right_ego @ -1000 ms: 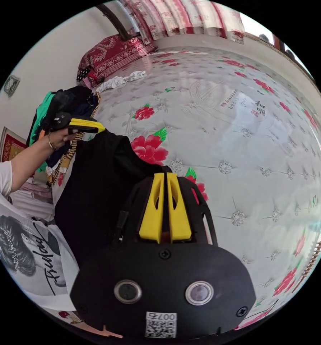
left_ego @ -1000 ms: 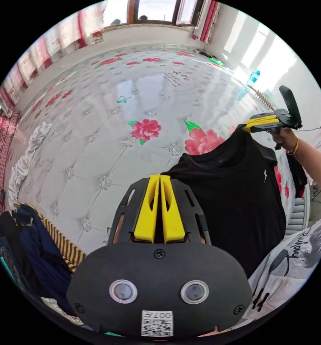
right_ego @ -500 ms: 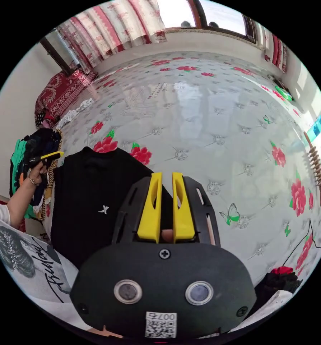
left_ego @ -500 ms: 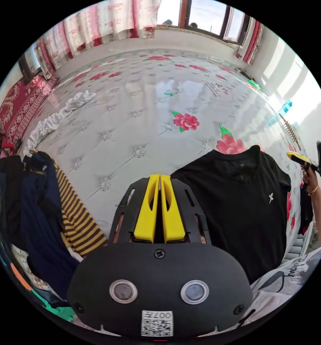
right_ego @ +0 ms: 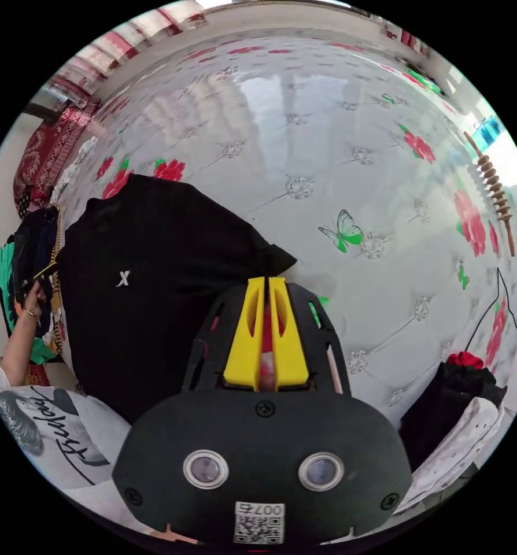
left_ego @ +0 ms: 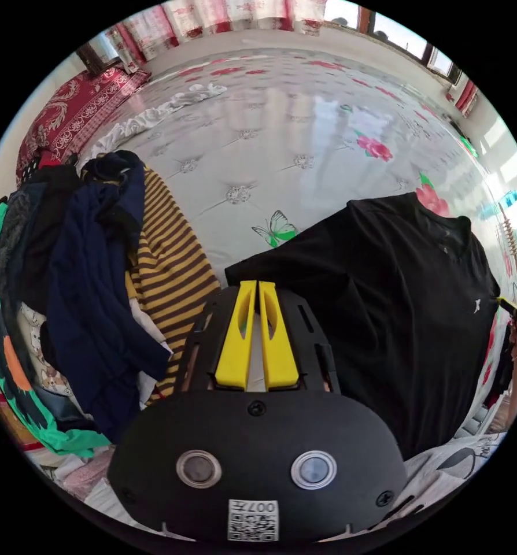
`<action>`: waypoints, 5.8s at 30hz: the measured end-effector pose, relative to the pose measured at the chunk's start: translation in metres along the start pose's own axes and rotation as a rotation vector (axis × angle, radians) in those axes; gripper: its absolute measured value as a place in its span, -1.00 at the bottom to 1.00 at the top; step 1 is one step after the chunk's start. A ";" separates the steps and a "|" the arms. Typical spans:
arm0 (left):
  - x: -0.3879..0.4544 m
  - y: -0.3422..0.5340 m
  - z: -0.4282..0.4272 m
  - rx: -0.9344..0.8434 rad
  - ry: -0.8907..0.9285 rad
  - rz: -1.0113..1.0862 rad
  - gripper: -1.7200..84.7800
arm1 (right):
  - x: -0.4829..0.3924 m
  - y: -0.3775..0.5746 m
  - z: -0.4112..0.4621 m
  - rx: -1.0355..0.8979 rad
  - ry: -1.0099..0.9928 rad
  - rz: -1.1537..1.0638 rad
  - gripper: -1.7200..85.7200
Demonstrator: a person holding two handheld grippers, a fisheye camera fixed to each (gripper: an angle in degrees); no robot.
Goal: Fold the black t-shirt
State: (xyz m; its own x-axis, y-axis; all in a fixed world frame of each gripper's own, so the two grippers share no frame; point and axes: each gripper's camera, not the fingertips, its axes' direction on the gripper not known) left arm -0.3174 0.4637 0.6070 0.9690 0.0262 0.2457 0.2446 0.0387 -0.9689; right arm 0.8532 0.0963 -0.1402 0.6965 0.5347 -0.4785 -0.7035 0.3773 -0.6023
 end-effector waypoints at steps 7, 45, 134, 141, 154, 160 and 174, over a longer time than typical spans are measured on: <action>-0.032 0.064 -0.011 0.099 0.118 -0.115 -0.98 | 0.029 0.047 -0.036 0.167 0.003 0.099 -0.94; 0.016 0.415 0.118 -0.290 0.262 0.321 -0.96 | 0.049 0.462 0.044 -0.320 -0.643 -0.195 -0.95; -0.251 0.163 -0.250 0.476 0.926 0.274 -0.98 | -0.014 0.332 -0.467 0.614 -0.576 -0.320 -0.97; -0.243 0.233 -0.297 0.681 0.843 0.442 -0.98 | -0.033 0.391 -0.478 0.689 -0.458 -0.487 -0.97; -0.094 0.339 0.034 -0.184 0.509 0.354 -0.98 | -0.084 0.458 -0.112 -0.091 -0.310 -0.263 -0.96; -0.081 0.356 0.037 -0.208 0.521 0.399 -0.98 | -0.095 0.481 -0.084 -0.157 -0.243 -0.283 -0.96; -0.058 0.376 0.022 -0.192 0.528 0.472 -0.98 | -0.068 0.460 -0.102 0.035 -0.276 -0.146 -0.85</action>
State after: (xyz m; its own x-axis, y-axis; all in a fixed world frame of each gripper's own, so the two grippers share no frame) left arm -0.2827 0.4991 0.2287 0.8486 -0.4897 -0.2001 -0.2483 -0.0347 -0.9681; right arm 0.4965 0.1567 -0.4497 0.7288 0.6565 -0.1944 -0.6069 0.4879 -0.6274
